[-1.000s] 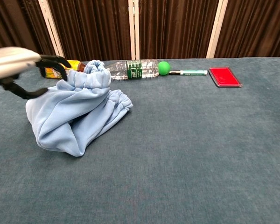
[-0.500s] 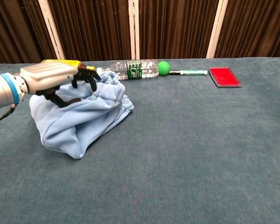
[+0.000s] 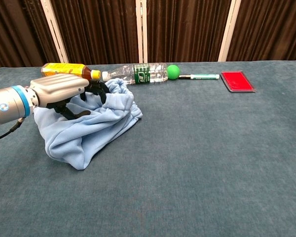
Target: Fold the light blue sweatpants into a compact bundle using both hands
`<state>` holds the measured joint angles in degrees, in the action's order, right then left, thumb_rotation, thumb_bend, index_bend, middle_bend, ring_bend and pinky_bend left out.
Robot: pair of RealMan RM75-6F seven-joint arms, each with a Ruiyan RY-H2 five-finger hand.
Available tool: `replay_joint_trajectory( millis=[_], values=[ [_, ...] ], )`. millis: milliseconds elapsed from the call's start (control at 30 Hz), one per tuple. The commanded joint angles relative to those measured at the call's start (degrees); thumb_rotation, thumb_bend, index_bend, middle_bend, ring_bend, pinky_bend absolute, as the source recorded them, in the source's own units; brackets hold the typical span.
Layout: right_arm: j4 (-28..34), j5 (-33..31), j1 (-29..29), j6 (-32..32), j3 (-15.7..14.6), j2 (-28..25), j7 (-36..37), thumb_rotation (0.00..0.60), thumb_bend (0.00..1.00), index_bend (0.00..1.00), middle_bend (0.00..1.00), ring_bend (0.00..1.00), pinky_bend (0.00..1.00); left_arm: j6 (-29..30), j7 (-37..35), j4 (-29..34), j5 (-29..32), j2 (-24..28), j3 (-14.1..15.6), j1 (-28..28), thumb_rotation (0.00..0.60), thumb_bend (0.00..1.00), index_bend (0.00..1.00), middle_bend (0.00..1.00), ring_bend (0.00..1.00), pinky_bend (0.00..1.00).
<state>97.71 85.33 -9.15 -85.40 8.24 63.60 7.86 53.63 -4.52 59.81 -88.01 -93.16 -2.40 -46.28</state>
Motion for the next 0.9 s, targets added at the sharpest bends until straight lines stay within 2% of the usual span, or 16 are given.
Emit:
replay_joint_trajectory(
  millis=[33, 200, 267, 333, 433, 567, 667, 767, 833, 900],
  values=[
    [0.0, 0.1, 0.0, -0.1, 0.0, 0.0, 0.1, 0.6, 0.0, 0.0, 0.0, 0.0, 0.0, 3.0, -0.1, 2.1, -0.6, 1.9, -0.8, 0.5, 0.6, 0.54, 0.25, 0.08, 0.17, 0.3],
    [0.2, 0.3, 0.1, -0.1, -0.1, -0.1, 0.1, 0.6, 0.0, 0.0, 0.0, 0.0, 0.0, 6.5, -0.8, 7.8, -1.6, 7.6, -1.3, 1.5, 0.6, 0.54, 0.2, 0.03, 0.11, 0.23],
    [0.4, 0.3, 0.1, -0.1, -0.2, -0.2, 0.1, 0.6, 0.0, 0.0, 0.0, 0.0, 0.0, 8.1, -0.7, 11.2, -1.8, 11.3, -1.4, 2.3, 0.6, 0.54, 0.14, 0.0, 0.04, 0.16],
    [0.5, 0.4, 0.1, -0.1, -0.2, -0.2, 0.1, 0.6, 0.0, 0.0, 0.0, 0.0, 0.0, 9.5, -0.4, 13.6, -1.7, 13.9, -1.7, 3.1, 0.6, 0.51, 0.07, 0.0, 0.0, 0.09],
    [0.7, 0.7, 0.3, -0.4, -0.3, -0.4, 0.0, 0.6, 0.0, 0.0, 0.0, 0.0, 0.0, 12.3, -0.2, 17.5, -0.9, 17.9, -2.4, 4.9, 0.6, 0.44, 0.0, 0.0, 0.0, 0.02],
    [1.0, 1.4, 0.5, -1.1, -0.4, -0.7, -0.6, 0.6, 0.0, 0.0, 0.0, 0.0, 0.0, 19.0, -0.2, 23.2, 0.7, 22.1, -3.6, 9.3, 0.6, 0.34, 0.0, 0.0, 0.0, 0.0],
    [1.2, 2.4, 0.7, -1.6, -0.8, -1.1, -1.0, 0.6, 0.0, 0.0, 0.0, 0.0, 0.0, 25.9, 2.1, 28.2, 2.6, 24.9, -3.5, 14.9, 0.6, 0.26, 0.0, 0.0, 0.0, 0.0],
    [1.7, 3.2, 0.9, -2.0, -1.1, -1.6, -1.1, 0.6, 0.0, 0.0, 0.0, 0.0, 0.0, 29.0, 5.6, 34.5, 5.7, 27.7, -2.5, 19.5, 0.6, 0.2, 0.0, 0.0, 0.0, 0.0],
    [2.1, 3.8, 1.1, -2.4, -1.3, -1.9, -1.2, 0.6, 0.0, 0.0, 0.0, 0.0, 0.0, 29.9, 8.4, 39.6, 8.3, 30.2, -1.1, 22.6, 0.6, 0.17, 0.0, 0.0, 0.0, 0.0],
    [2.2, 4.4, 1.3, -2.9, -1.4, -2.1, -1.6, 0.6, 0.0, 0.0, 0.0, 0.0, 0.0, 31.8, 9.4, 42.0, 8.8, 31.2, -0.1, 25.0, 0.6, 0.17, 0.0, 0.0, 0.0, 0.0]
  ],
)
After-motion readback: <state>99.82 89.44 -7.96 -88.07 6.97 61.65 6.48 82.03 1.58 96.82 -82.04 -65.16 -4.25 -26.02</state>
